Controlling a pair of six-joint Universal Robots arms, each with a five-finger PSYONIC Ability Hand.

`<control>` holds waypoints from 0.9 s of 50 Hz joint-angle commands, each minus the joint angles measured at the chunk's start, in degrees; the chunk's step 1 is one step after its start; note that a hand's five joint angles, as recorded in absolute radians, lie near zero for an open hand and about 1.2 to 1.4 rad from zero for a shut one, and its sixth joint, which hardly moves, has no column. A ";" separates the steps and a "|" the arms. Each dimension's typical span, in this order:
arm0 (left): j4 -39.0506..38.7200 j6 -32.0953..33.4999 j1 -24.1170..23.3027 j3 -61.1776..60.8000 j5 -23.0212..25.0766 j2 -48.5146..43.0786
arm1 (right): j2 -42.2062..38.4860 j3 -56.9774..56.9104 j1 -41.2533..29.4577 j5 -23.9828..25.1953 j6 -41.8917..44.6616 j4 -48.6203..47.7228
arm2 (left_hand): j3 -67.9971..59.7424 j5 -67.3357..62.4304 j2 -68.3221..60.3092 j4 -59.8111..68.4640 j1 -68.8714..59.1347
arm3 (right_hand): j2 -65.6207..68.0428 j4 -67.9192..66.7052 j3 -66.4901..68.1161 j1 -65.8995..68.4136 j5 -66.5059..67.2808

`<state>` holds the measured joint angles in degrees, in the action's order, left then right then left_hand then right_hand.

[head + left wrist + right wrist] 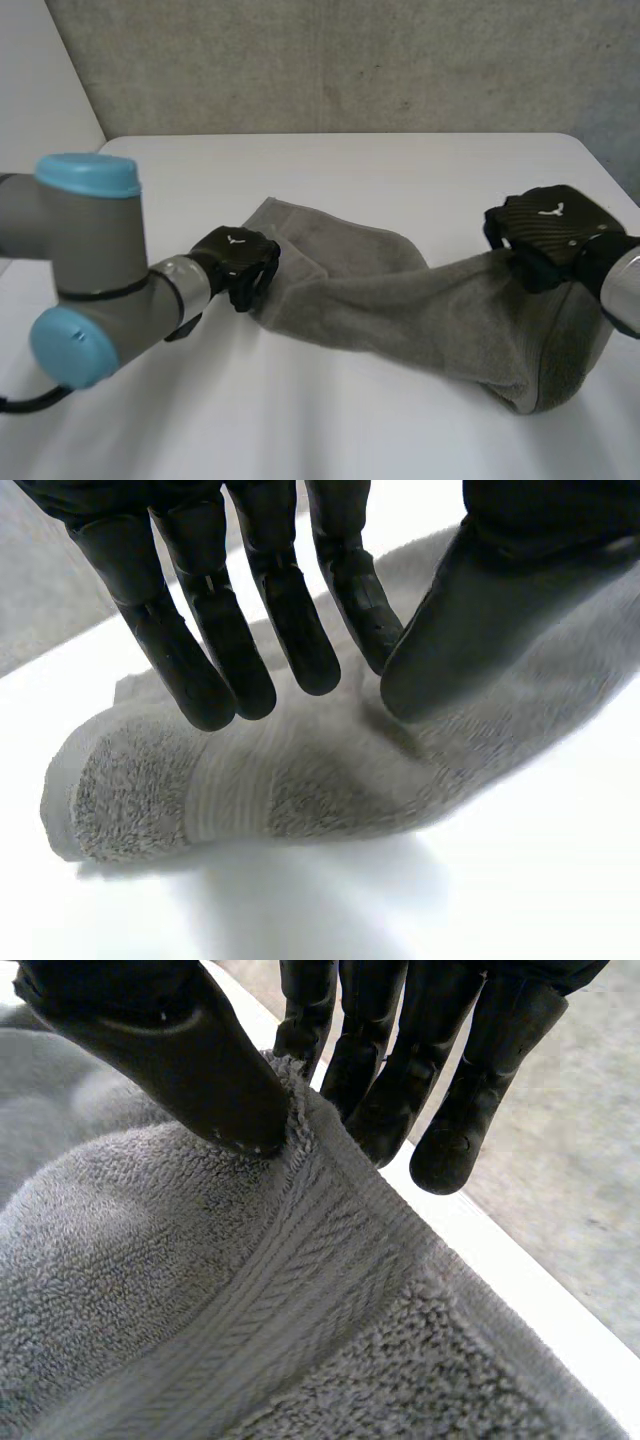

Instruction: Fold the towel.

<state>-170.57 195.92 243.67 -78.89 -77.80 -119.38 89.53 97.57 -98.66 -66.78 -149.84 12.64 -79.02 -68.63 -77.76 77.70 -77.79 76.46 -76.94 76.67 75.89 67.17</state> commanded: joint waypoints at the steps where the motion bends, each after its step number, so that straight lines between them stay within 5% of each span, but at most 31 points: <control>1: -8.72 -5.20 -0.48 -9.88 0.99 8.55 | -4.27 -2.38 -3.37 0.08 0.07 0.28 | -0.98 -1.37 -2.24 2.30 -2.21 | 3.54 -3.06 3.33 4.11 2.83; 5: -13.45 -4.68 -0.74 -10.85 0.64 8.38 | -5.59 -2.39 -4.51 -0.01 0.25 1.24 | -0.98 -1.37 -2.24 2.30 -2.21 | 3.54 -3.06 3.33 4.11 2.83; 6: -15.12 -4.59 -0.74 -10.07 0.63 7.76 | -5.60 -2.39 -4.52 -0.01 0.25 1.24 | 22.31 21.92 21.05 -20.99 21.09 | 3.54 -3.06 3.33 4.11 2.83; 7: -15.14 -4.59 -0.74 -10.06 0.63 7.76 | -6.03 -1.95 -5.22 0.42 0.95 2.29 | 22.54 22.15 21.29 -21.22 21.32 | 3.54 -3.06 3.33 4.11 2.83; 8: -17.06 -4.50 -0.83 -8.84 0.55 6.71 | -6.04 -1.95 -5.22 0.43 0.95 2.30 | 44.36 43.97 43.11 -43.04 43.14 | 3.54 -3.06 3.33 4.11 2.83; 10: -18.81 -3.98 -0.65 -6.74 0.11 5.14 | -6.74 -0.63 -7.93 0.95 5.06 6.58 | 47.58 47.19 46.32 -46.26 46.36 | 3.54 -3.06 3.33 4.11 2.83; 15: -19.89 1.48 -0.65 3.92 -0.16 -3.93 | -6.74 2.00 -9.18 -0.01 14.81 10.81 | 50.97 50.58 49.72 -49.65 49.75 | 3.54 -3.06 3.33 4.11 2.83; 22: -10.77 14.12 -0.12 26.37 -4.45 -20.60 | -6.39 4.38 -9.00 0.51 17.74 11.00 | 53.33 52.94 52.07 -52.01 52.10 | 3.54 -3.06 3.33 4.11 2.83; 33: 7.78 16.68 0.31 50.39 -5.08 -36.18 | -5.95 4.21 -7.07 0.69 13.96 7.57 | 52.15 51.76 50.90 -50.83 50.93 | 3.54 -3.06 3.33 4.11 2.83; 45: 14.13 16.86 1.55 52.34 -4.64 -37.16 | -6.04 4.03 -5.66 0.69 13.61 5.82 | 41.89 41.50 40.63 -40.57 40.67 | 3.54 -3.06 3.33 4.11 2.83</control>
<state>-159.79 212.79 244.95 -25.88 -82.75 -156.88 83.53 101.71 -104.38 -66.00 -136.32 19.24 -30.98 -21.02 -30.88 30.90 -31.23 76.46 -76.94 76.75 75.90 67.17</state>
